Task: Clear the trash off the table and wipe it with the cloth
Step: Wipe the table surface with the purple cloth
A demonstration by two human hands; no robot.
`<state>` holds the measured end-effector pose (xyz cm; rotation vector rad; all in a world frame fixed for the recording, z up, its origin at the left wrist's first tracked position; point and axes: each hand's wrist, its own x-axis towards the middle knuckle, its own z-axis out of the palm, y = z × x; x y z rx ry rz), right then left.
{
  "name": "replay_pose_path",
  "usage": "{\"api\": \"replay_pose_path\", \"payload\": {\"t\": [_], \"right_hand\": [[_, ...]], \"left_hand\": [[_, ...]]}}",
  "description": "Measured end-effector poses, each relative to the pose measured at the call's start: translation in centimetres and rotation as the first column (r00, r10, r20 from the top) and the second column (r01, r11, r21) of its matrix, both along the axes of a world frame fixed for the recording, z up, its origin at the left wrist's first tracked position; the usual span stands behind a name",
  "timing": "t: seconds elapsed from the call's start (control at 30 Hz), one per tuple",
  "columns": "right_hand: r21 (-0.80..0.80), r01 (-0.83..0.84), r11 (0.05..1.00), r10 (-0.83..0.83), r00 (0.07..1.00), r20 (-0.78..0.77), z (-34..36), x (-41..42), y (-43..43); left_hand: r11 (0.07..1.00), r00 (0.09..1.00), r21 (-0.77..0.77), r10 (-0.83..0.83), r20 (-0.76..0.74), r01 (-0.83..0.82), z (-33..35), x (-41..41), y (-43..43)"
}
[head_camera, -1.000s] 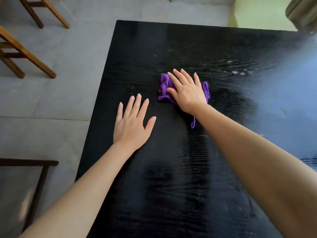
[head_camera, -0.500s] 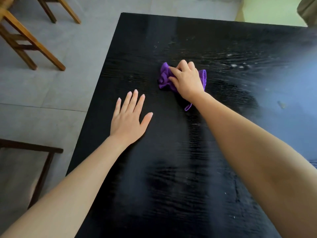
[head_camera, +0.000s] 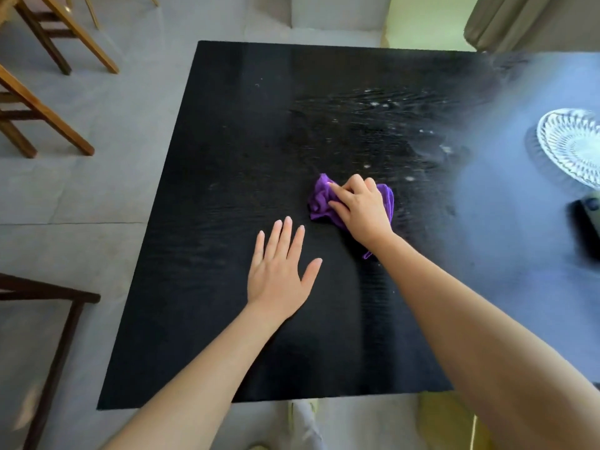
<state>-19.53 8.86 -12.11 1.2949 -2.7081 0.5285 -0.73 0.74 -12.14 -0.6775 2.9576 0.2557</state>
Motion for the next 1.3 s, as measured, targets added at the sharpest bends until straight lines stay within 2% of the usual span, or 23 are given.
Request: {"api": "replay_pose_path", "payload": {"t": [0.4, 0.6, 0.8, 1.0, 1.3], "right_hand": [[-0.033, 0.102, 0.994, -0.103, 0.994, -0.026, 0.5, 11.2, 14.1], [-0.001, 0.074, 0.997, -0.073, 0.988, -0.135, 0.1, 12.2, 20.5], [-0.011, 0.142, 0.99, -0.142, 0.977, -0.162, -0.2, 6.7, 21.2], [-0.013, 0.174, 0.985, -0.174, 0.974, -0.143, -0.8, -1.2, 19.6], [-0.004, 0.094, 0.996, -0.094, 0.989, -0.116, -1.5, -13.0, 14.4]], "left_hand": [[0.999, 0.999, 0.026, -0.031, -0.019, 0.031, 0.1, 3.5, 5.4], [0.997, 0.996, 0.024, -0.077, -0.047, 0.078, 0.0, 3.1, 8.1], [0.971, 0.972, 0.068, -0.225, -0.069, 0.23, 0.2, -0.4, 10.1], [0.974, 0.973, 0.065, -0.213, -0.083, 0.219, -0.1, -6.0, 10.4], [0.99, 0.989, 0.046, -0.132, -0.068, 0.135, -0.6, -16.2, 9.6]]}}
